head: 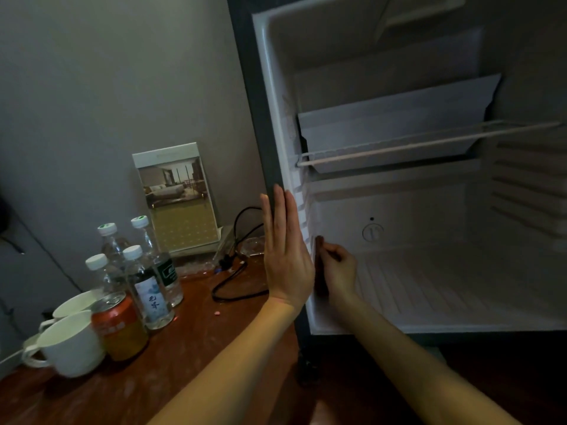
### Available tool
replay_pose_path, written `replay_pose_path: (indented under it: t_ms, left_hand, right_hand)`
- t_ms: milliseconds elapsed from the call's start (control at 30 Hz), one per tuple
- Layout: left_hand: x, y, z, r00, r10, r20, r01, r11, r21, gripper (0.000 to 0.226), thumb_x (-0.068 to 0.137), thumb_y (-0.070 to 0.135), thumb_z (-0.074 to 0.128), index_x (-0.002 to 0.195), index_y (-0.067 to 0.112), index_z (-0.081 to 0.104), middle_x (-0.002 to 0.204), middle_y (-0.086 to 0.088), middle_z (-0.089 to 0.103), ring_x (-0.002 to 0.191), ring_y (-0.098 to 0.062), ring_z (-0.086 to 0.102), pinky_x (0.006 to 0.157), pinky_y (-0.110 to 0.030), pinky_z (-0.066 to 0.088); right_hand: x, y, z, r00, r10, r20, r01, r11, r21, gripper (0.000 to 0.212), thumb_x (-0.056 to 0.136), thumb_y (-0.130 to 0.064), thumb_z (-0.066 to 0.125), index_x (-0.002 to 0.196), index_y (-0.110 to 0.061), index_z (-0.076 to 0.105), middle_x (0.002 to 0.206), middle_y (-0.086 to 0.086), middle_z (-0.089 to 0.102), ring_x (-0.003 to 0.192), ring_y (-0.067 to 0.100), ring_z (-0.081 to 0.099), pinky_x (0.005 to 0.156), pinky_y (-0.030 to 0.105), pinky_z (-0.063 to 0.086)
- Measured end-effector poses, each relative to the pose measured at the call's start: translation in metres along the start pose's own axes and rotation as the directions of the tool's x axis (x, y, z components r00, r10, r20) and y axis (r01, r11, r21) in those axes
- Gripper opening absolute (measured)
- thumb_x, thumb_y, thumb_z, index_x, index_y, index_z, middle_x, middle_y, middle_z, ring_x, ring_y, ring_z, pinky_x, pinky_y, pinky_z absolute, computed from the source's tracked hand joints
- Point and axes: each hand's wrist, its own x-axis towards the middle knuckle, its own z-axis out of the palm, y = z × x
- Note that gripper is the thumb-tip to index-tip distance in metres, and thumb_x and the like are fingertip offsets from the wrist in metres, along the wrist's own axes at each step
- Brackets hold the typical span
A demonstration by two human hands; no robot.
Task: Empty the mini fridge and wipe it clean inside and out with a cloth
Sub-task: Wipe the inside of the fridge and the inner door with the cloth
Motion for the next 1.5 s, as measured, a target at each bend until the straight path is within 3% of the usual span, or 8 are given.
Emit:
replay_pose_path:
  t_ms: [200,333,567,700,900,1000,1200,1500]
  left_hand:
    - [0.001,0.004,-0.005,0.998,-0.053,0.029,0.050,0.994,0.096,0.076,0.089,-0.006,0.028,0.153,0.014,-0.006,0.161,0.002,-0.013,0.149,-0.026,-0.008,0.121,-0.032,-0.001]
    - [-0.006,0.002,-0.017,0.986,-0.078,0.148,0.054,0.985,0.163,0.073,0.090,0.008,0.033,0.153,0.006,-0.003,0.162,-0.007,-0.008,0.149,-0.027,-0.005,0.121,-0.034,-0.002]
    - [-0.002,0.024,-0.042,0.967,-0.101,0.233,0.064,0.985,0.163,0.062,0.096,0.014,0.031,0.153,0.004,0.010,0.162,-0.008,0.002,0.149,-0.026,0.001,0.120,-0.045,-0.003]
    - [0.026,0.047,-0.043,0.973,-0.059,0.223,0.033,0.993,0.116,0.072,0.088,0.004,0.039,0.153,0.004,0.010,0.162,-0.009,-0.001,0.149,-0.026,-0.002,0.120,-0.045,-0.004]
    - [0.070,0.045,-0.029,0.952,-0.077,0.298,-0.065,0.895,0.441,0.088,0.082,0.008,0.056,0.152,0.002,0.004,0.160,-0.014,-0.012,0.147,-0.028,-0.016,0.117,-0.046,-0.016]
    - [0.071,0.041,-0.028,0.892,-0.102,0.440,-0.222,0.749,0.625,0.082,0.096,0.017,0.043,0.144,-0.004,-0.020,0.145,-0.020,-0.044,0.131,-0.032,-0.045,0.102,-0.053,-0.032]
    - [0.069,0.034,-0.023,0.870,-0.085,0.486,-0.338,0.617,0.711,0.081,0.100,0.027,0.039,0.142,-0.012,-0.017,0.143,-0.032,-0.038,0.134,-0.041,-0.036,0.107,-0.059,-0.017]
    - [0.069,0.031,-0.023,0.866,-0.107,0.489,-0.325,0.622,0.712,0.091,0.094,0.019,0.057,0.147,-0.008,-0.011,0.147,-0.026,-0.038,0.135,-0.037,-0.037,0.104,-0.059,-0.022]
  right_hand:
    - [-0.051,-0.034,-0.035,0.975,0.080,0.208,-0.074,0.997,-0.036,0.014,0.092,-0.006,0.060,0.081,-0.004,0.069,0.074,0.015,0.069,0.072,0.023,0.066,0.063,0.026,0.054]
    - [-0.066,-0.074,-0.060,0.909,0.191,0.369,-0.162,0.981,-0.109,0.014,0.094,-0.004,0.055,0.095,-0.005,0.069,0.088,0.011,0.071,0.080,0.022,0.068,0.066,0.028,0.055]
    - [-0.083,-0.148,-0.074,0.962,0.019,0.272,-0.006,0.999,-0.049,0.013,0.093,-0.008,0.059,0.094,-0.011,0.071,0.089,0.012,0.073,0.081,0.023,0.070,0.066,0.028,0.055]
    - [-0.087,-0.188,-0.082,0.939,-0.256,0.228,0.279,0.958,-0.073,0.013,0.091,-0.007,0.060,0.097,-0.015,0.069,0.092,0.010,0.072,0.079,0.021,0.070,0.067,0.028,0.058]
    - [-0.050,-0.228,-0.084,0.605,-0.778,0.167,0.765,0.510,-0.394,0.019,0.088,-0.010,0.067,0.106,-0.017,0.067,0.105,-0.001,0.068,0.099,0.010,0.064,0.088,0.028,0.052]
    - [-0.034,-0.219,-0.058,0.511,-0.805,0.302,0.797,0.312,-0.517,0.030,0.087,-0.011,0.069,0.116,-0.013,0.066,0.113,0.000,0.064,0.103,0.008,0.059,0.092,0.017,0.045]
    - [-0.011,-0.175,-0.015,0.286,-0.763,0.579,0.839,-0.093,-0.537,0.027,0.081,-0.012,0.074,0.108,-0.010,0.072,0.110,0.005,0.070,0.096,0.022,0.065,0.079,0.035,0.056]
    - [0.025,-0.194,-0.106,0.196,-0.833,0.518,0.744,-0.218,-0.632,0.027,0.083,-0.015,0.072,0.109,-0.006,0.073,0.116,0.006,0.070,0.102,0.023,0.066,0.087,0.027,0.050]
